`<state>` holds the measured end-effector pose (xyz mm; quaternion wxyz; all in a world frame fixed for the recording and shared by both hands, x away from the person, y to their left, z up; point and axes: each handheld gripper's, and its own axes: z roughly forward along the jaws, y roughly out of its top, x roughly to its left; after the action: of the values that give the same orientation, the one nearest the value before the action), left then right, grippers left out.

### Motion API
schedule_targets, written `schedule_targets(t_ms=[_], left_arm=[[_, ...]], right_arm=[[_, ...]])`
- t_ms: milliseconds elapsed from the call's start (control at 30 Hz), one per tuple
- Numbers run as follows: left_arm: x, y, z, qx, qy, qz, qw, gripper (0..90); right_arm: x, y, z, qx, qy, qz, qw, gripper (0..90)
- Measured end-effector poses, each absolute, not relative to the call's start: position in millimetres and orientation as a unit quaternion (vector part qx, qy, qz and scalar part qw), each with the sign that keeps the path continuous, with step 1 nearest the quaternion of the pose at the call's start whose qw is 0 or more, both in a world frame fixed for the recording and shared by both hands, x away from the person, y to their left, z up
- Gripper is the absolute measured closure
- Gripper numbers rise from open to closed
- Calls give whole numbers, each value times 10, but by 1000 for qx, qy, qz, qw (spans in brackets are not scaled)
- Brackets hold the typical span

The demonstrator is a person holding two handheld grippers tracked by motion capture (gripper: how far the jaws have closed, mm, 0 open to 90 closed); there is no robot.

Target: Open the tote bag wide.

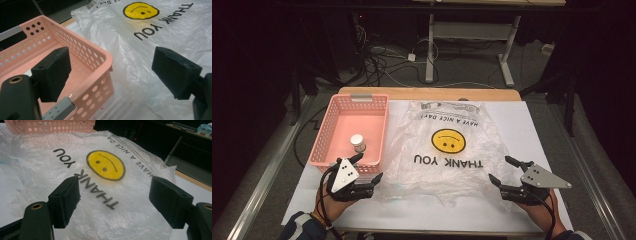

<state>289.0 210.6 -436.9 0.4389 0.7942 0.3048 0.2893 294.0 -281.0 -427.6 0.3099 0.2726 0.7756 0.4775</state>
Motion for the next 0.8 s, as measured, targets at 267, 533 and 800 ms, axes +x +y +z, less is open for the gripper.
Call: schedule_targets(t_ms=[267,533,800], left_arm=[[2895,2106,-4382,797,307,292,430,155],[2881,2157,-4397,799,307,293,426,156],[2880,2240,-4375,793,313,305,425,158]], right_arm=[[2983,-2850,-4285,280,777,470,312,275],[3217,-2860,-4216,289,772,468,318,291],[3947,-2906,-4090,333,766,446,321,358]])
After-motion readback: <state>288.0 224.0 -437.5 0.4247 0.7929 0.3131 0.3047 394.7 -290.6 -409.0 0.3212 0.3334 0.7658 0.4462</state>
